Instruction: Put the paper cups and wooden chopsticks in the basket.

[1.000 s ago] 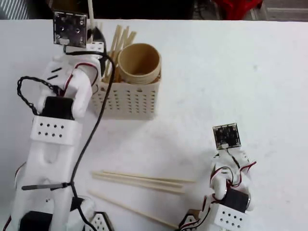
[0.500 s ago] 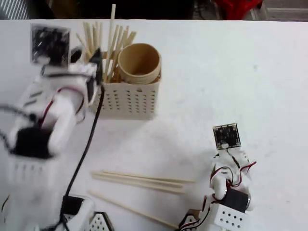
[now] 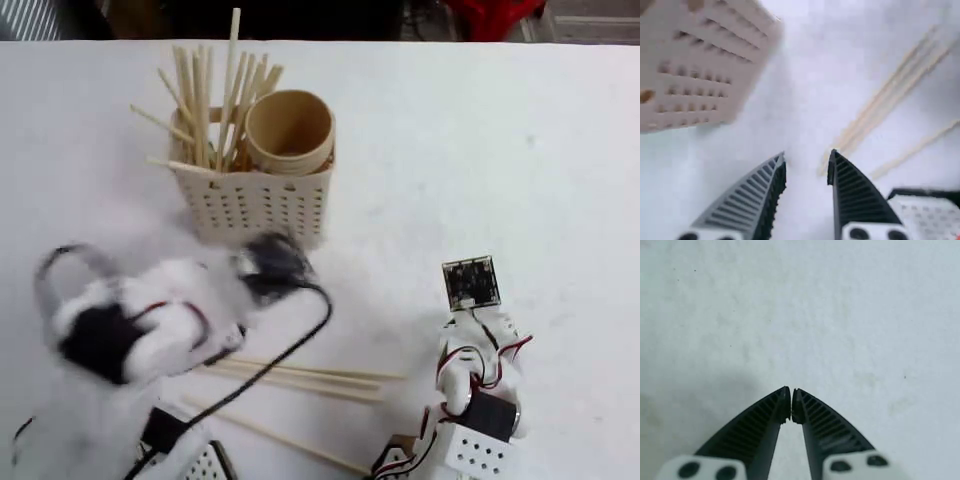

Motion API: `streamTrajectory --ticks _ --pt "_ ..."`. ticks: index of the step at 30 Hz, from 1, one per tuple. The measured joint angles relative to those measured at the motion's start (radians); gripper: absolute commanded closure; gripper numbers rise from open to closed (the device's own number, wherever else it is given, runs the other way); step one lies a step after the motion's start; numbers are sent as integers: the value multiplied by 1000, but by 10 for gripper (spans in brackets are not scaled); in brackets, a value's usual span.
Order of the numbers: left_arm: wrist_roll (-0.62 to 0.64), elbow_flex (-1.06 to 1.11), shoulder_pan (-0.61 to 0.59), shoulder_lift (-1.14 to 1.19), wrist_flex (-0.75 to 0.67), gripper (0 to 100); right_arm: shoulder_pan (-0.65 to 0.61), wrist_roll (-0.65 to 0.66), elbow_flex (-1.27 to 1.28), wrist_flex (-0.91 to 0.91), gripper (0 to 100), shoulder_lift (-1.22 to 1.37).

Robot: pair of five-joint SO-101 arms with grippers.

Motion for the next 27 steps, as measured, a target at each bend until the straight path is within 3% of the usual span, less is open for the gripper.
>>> streamTrajectory --ticks 6,13,20,27 --pt "-112 328 78 152 -269 849 0 0 0 0 974 0" --pt "-115 338 166 462 -623 851 0 0 0 0 974 0" --pt "-117 221 272 773 -686 854 0 0 0 0 974 0" --pt "-115 192 281 830 -678 854 0 0 0 0 974 0"
